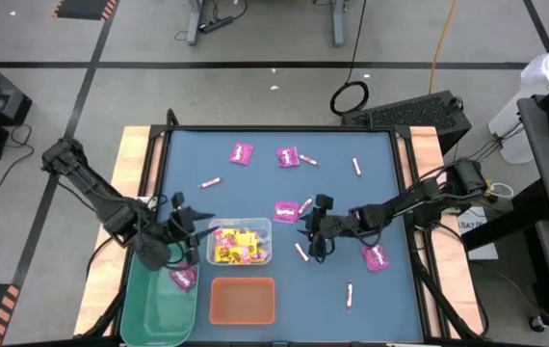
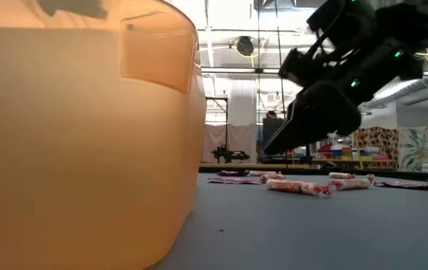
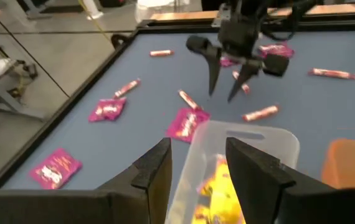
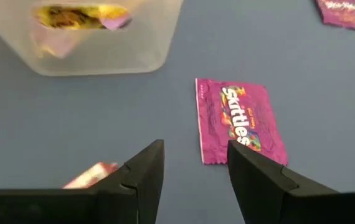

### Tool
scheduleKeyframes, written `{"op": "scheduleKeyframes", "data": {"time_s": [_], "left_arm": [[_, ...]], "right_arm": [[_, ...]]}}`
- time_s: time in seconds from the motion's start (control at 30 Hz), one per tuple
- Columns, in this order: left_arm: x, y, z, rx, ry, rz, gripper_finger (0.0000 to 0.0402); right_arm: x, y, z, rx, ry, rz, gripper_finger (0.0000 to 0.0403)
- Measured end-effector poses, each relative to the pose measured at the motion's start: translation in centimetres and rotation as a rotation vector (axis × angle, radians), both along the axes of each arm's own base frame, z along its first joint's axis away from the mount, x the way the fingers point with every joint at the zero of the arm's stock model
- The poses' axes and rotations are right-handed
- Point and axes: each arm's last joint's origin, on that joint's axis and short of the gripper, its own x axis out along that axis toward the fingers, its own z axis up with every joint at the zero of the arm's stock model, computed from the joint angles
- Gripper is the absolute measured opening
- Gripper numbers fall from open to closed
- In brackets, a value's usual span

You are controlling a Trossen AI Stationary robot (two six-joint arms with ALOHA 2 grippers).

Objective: Sort candy
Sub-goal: Put the purple candy into the green bin

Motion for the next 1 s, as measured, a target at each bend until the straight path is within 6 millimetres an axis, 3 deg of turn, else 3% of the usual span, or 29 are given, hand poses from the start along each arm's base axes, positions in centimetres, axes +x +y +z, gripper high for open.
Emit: {"op": "scheduleKeyframes", "data": {"time_s": [0.2,0.43,0.6,0.73,1.0], "left_arm": [[3.0,-0.1,-1.1,0.069,0.026,0.009,0.0158],[6.1,-0.6,-4.5,0.131,0.135,0.024,0.0157],[7.3,-0.5,-5.6,0.105,0.197,-0.043,0.0158],[7.9,0.0,-5.4,0.074,0.168,-0.029,0.0157],[8.2,0.0,-5.2,0.054,0.149,-0.051,0.0157]], "right_arm": [[1.3,-1.8,-1.8,0.081,-0.006,-0.039,0.0172],[1.9,-2.7,-3.1,0.053,0.030,-0.082,0.0222],[2.2,-3.0,-3.7,0.034,0.038,-0.088,0.0236],[2.2,-3.5,-4.1,0.039,0.046,-0.114,0.0201],[2.1,-3.6,-4.3,0.042,0.055,-0.129,0.0061]]}}
